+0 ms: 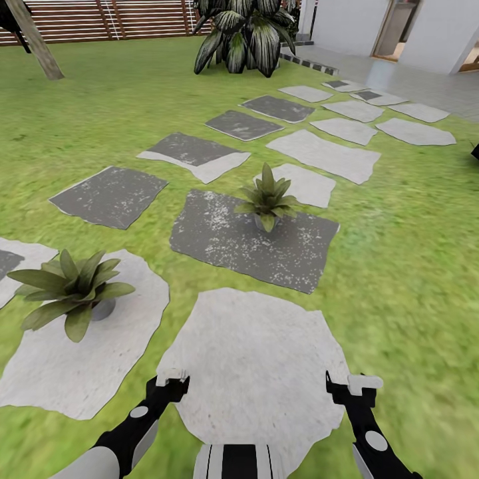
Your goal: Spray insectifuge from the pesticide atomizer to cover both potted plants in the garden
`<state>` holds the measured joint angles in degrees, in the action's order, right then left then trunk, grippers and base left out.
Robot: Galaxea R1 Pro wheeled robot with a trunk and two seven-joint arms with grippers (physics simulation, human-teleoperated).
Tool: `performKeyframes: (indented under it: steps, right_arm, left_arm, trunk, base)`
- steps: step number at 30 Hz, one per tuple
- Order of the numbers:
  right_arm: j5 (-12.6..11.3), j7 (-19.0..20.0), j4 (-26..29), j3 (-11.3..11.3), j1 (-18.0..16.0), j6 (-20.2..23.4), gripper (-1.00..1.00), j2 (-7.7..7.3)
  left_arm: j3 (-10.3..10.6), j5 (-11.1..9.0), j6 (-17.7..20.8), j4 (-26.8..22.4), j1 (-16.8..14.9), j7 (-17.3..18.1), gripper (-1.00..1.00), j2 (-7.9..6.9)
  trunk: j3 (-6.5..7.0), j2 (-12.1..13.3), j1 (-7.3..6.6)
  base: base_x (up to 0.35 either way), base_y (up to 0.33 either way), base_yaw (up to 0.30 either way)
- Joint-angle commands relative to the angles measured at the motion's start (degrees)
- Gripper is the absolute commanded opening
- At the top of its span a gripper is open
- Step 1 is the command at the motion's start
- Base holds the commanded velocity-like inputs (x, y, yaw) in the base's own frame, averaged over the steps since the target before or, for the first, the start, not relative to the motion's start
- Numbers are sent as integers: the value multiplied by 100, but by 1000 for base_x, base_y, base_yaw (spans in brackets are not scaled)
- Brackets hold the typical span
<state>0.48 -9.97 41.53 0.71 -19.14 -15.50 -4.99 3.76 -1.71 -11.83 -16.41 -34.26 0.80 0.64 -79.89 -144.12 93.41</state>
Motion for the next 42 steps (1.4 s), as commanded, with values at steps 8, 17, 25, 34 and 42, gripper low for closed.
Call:
performKeyframes:
  steps: [8, 17, 25, 34, 42]
  right_arm:
    - [5, -23, -4, 8, -2, -14, 100, -1]
    - [5, -23, -5, 8, -2, -14, 100, -1]
    - [5, -23, -5, 8, -2, -14, 100, -1]
    - [5, -23, -5, 8, -2, -14, 100, -1]
    - [5, -23, 4, 8, -2, -14, 100, -1]
  left_arm:
    - [20, -29, -21, 2, -2, -1, 100, -3]
    - [27, -16, -22, -2, -2, -1, -100, 5]
    - [20, -21, -18, -3, -2, -1, -100, 6]
    - [12, -28, -21, -3, -2, 2, -100, 5]
    - [13, -22, -21, -60, -2, 22, -100, -12]
  trunk:
    - [-3, -1, -1]
    - [-3, -1, -1]
    - [-3, -1, -1]
    - [-3, -1, -1]
    - [19, 0, -4]
  base:
    - [0, 0, 0]
    - [0, 0, 0]
    - [0, 0, 0]
    - [0, 0, 0]
    - [0, 0, 0]
